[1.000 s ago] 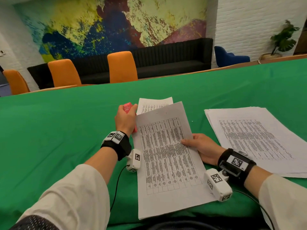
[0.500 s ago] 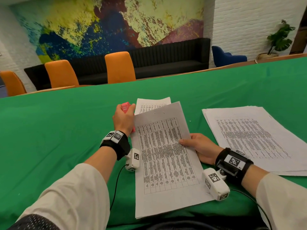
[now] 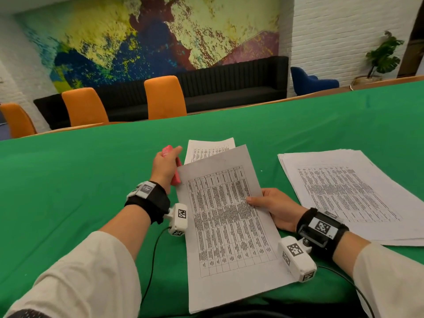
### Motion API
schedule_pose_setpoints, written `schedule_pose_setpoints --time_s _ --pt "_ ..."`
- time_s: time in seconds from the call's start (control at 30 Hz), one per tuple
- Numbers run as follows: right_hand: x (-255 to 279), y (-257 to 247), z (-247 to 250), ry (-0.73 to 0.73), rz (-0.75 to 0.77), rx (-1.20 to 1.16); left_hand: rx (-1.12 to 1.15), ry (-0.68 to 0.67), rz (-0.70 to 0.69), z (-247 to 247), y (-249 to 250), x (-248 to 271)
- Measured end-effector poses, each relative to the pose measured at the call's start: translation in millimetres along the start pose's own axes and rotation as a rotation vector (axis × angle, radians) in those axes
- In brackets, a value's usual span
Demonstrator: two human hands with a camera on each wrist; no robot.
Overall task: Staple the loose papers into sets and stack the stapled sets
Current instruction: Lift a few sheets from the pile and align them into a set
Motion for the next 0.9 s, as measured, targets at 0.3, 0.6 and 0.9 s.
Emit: schedule_pose_setpoints --time_s 0.3,0.6,0.9 --pt "2 -1 -1 0.004 -0.002 -0.013 -0.813 -0.249 0.092 79 -60 -3" --pt "4 -6 -3 0.050 -0.029 -0.123 -1.009 -0.332 -0.137 64 -67 25" --pt "-32 -121 -27 0.071 0.205 -0.176 -0.117 -0.386 -0.019 -1 -24 89"
Point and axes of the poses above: each hand's wrist, its own x-axis away from the middle knuckle, its own z-axis out of the back of the hand, y = z × x, the point moved 10 cm from there along -x, towards the middle knuckle, and after that the axes turned 8 degrees about -x, right-handed, at the moved point
